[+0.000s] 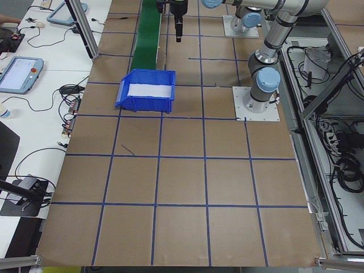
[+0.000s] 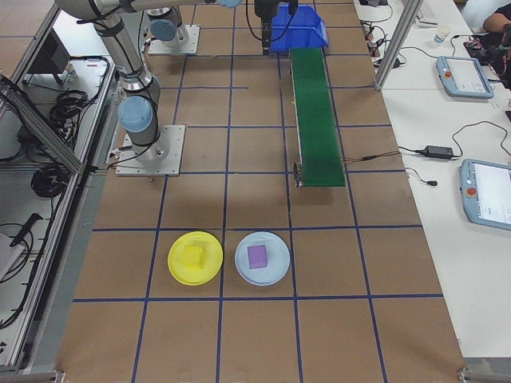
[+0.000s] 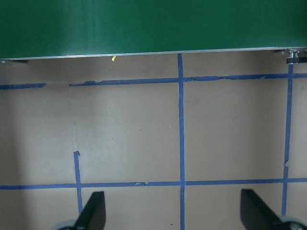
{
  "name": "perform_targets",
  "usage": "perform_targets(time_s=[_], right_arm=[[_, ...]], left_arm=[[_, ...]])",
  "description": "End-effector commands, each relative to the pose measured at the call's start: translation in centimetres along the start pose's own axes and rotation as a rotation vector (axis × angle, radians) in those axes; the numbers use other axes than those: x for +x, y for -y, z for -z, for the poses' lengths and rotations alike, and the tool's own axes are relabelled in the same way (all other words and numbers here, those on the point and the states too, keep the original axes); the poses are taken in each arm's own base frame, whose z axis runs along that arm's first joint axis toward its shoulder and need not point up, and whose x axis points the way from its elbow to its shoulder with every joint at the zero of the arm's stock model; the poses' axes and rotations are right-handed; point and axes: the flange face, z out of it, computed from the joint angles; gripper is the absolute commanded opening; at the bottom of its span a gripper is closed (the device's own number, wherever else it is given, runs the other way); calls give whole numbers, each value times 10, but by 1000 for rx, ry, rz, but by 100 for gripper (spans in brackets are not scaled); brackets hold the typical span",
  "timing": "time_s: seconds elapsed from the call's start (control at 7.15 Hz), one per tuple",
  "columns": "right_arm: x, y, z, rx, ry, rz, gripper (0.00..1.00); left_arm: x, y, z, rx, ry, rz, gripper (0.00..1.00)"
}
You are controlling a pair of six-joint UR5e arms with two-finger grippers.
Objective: Move block left to right into plate
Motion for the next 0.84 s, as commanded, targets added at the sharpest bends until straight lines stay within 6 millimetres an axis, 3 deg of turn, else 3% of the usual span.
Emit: perform_targets(time_s=[0.0, 0.7], right_arm=[[1, 27, 9, 22, -1, -5, 100], [6, 26, 0, 5, -35, -10, 100]], left_arm=[[4, -4, -1, -9, -18, -17, 100], [-1, -5, -1, -9, 36, -21, 100]])
